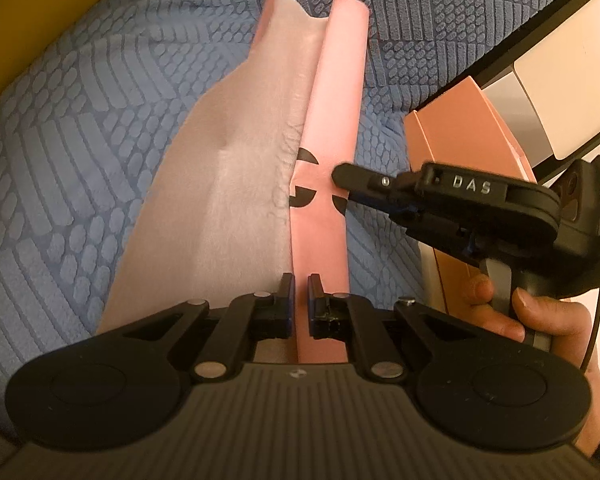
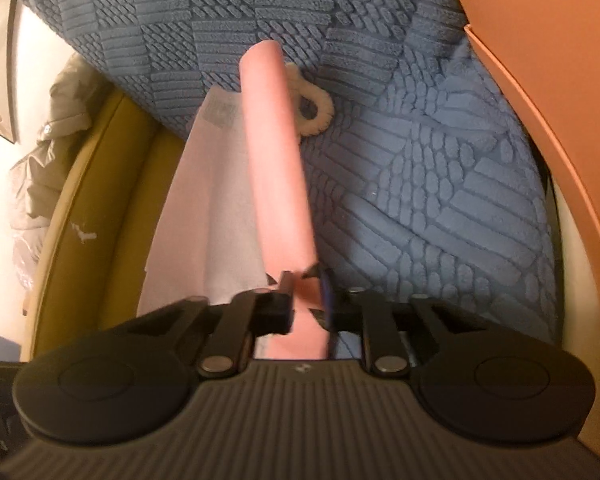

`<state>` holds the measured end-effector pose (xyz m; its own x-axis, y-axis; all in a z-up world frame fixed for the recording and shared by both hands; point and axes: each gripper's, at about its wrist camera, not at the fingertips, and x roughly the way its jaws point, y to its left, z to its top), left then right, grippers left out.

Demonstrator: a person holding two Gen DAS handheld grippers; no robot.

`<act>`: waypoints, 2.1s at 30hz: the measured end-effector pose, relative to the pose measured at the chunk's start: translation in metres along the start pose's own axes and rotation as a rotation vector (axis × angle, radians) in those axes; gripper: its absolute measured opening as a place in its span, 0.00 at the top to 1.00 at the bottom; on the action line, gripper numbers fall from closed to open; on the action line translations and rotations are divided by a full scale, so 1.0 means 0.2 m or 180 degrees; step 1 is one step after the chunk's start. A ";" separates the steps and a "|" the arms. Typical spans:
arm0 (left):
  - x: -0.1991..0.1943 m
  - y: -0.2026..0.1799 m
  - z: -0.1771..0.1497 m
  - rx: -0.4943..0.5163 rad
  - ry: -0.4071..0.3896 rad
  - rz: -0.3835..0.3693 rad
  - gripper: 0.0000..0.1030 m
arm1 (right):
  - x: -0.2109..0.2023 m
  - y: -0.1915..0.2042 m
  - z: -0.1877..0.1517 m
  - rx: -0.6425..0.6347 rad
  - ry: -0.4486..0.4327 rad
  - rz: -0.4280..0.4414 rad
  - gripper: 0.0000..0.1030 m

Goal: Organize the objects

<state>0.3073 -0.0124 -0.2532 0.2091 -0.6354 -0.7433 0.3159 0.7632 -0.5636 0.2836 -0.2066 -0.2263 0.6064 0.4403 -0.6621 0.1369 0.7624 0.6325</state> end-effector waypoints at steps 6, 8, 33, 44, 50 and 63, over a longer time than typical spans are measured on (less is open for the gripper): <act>0.00 -0.01 0.00 -0.0006 -0.0011 0.0013 0.91 | -0.01 0.01 -0.02 -0.0086 0.0105 0.0020 0.85; 0.00 -0.03 0.01 -0.0014 -0.0018 0.0019 0.91 | -0.02 0.00 -0.02 -0.0063 0.0157 -0.0044 0.84; -0.03 -0.03 -0.01 0.0048 -0.0252 0.0211 0.92 | -0.07 0.02 -0.03 0.0266 0.0134 0.0325 0.91; -0.04 -0.04 0.01 0.0035 -0.0231 0.0171 0.92 | -0.02 0.08 -0.01 0.0131 0.0214 0.0223 0.89; -0.05 -0.04 0.01 0.0048 -0.0225 0.0171 0.92 | 0.02 0.02 -0.02 0.0305 0.0281 0.0190 0.69; -0.06 -0.08 0.01 0.0178 -0.0288 0.0166 0.91 | -0.02 0.11 -0.02 -0.0062 0.0158 0.0126 0.94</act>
<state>0.3011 -0.0169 -0.2345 0.3083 -0.6050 -0.7341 0.3530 0.7894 -0.5023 0.2814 -0.1890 -0.2116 0.5714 0.4931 -0.6561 0.0981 0.7527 0.6511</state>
